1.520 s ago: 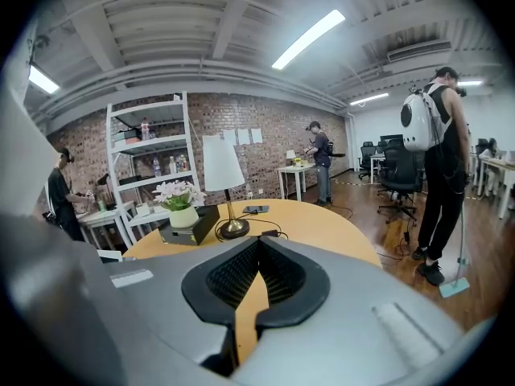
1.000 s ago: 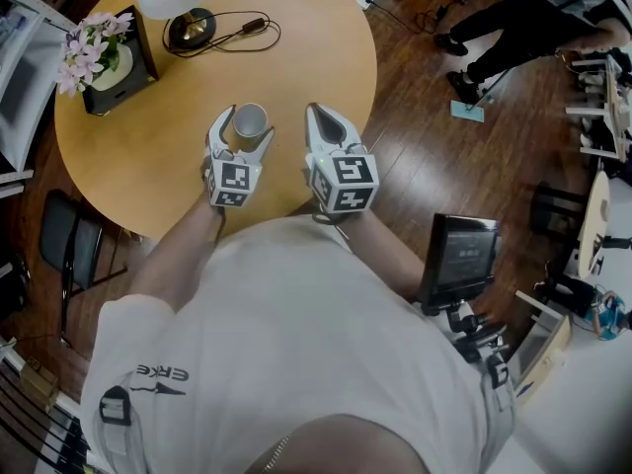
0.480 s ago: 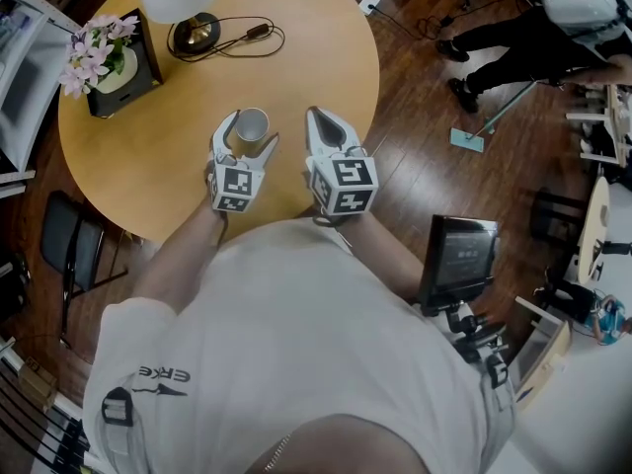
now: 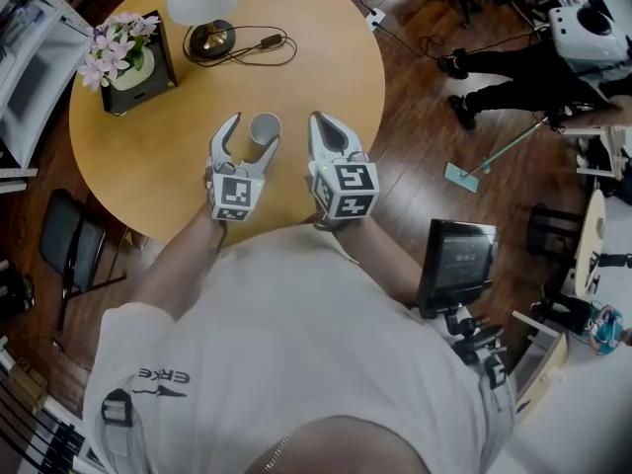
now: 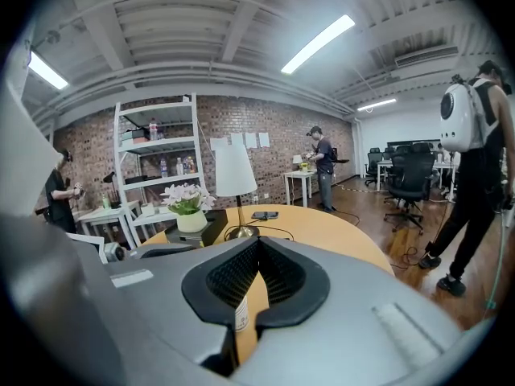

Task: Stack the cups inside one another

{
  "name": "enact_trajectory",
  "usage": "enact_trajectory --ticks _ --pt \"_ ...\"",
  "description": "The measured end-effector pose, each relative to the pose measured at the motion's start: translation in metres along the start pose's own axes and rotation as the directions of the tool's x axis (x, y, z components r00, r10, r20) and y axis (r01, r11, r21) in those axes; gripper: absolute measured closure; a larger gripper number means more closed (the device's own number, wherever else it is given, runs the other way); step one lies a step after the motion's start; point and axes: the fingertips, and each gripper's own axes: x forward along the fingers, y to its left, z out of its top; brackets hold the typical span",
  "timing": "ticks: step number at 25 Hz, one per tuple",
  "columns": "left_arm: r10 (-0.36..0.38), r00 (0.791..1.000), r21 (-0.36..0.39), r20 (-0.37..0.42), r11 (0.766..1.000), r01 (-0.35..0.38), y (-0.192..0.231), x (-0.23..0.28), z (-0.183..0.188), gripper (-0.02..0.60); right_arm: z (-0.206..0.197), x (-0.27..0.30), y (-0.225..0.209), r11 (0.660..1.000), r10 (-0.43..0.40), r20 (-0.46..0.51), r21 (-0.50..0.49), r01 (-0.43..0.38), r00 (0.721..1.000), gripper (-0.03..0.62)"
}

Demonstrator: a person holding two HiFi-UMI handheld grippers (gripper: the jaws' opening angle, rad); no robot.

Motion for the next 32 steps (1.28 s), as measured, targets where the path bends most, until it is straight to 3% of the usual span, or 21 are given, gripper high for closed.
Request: enact_trajectory --ticks 3,6,14,19,25,32 --pt "0.020 0.998 0.006 0.063 1.000 -0.020 0.011 -0.016 0.022 0.317 0.000 -0.003 0.010 1.000 -0.003 0.005 -0.007 0.003 1.000 0.580" --pt "0.014 0.993 0.007 0.115 1.000 -0.015 0.016 -0.029 0.036 0.382 -0.002 -0.006 0.018 1.000 -0.014 0.007 -0.012 0.014 1.000 0.580" --pt "0.088 0.983 -0.072 0.160 0.994 -0.077 0.025 -0.048 0.053 0.570 0.001 -0.019 0.029 0.999 -0.024 0.017 -0.048 0.025 1.000 0.580" --pt "0.124 0.978 -0.096 0.170 0.989 -0.109 0.025 -0.062 0.064 0.580 0.003 -0.023 0.040 0.998 0.029 0.035 -0.059 -0.027 0.999 0.580" --pt "0.224 0.958 -0.152 0.177 0.968 -0.198 0.019 -0.086 0.086 0.580 0.010 -0.046 0.047 0.990 0.122 0.083 -0.077 -0.115 0.989 0.580" --pt "0.317 0.933 -0.079 0.171 0.948 -0.307 -0.027 -0.124 0.116 0.580 0.014 -0.097 0.030 0.975 0.208 0.155 -0.111 -0.192 0.966 0.580"
